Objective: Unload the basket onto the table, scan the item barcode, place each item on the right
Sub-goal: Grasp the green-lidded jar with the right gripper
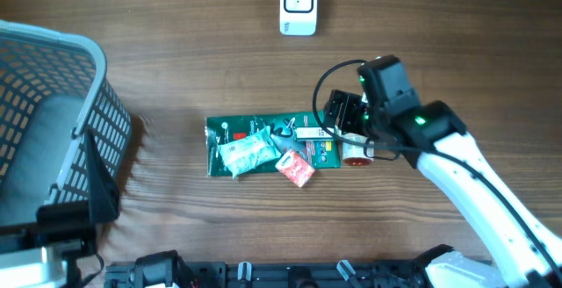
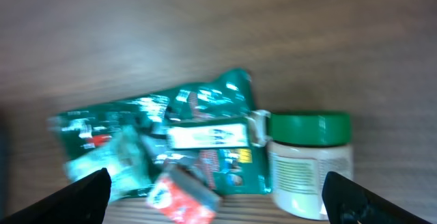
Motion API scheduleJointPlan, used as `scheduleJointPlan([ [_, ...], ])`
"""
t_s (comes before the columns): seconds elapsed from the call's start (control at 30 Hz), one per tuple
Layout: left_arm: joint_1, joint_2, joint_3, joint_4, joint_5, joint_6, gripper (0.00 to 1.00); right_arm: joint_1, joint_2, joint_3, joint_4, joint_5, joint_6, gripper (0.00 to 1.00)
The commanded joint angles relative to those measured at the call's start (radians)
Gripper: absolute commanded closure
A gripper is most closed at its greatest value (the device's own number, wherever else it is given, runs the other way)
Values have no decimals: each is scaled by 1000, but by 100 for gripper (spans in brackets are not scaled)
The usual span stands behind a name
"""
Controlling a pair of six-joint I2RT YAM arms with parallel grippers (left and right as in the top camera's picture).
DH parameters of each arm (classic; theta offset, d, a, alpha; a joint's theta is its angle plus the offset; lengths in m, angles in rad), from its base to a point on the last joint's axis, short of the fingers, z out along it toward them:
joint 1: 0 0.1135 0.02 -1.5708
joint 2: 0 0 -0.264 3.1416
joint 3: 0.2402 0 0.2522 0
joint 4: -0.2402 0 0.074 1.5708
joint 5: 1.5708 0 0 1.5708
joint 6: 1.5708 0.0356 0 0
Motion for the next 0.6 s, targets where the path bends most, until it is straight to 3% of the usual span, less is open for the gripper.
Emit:
scheduleJointPlan([
  [0.0,6,-100,-107,63,8,11,0,-28,49,82,-62,72,28,0],
  [0.27,15,-330,-332,210,-20,10,0,-127,130,145,-182,64,-51,1],
  [0.57,16,-397,-355,214,-60,10,0,-127,236,146,-178,45,-138,0],
])
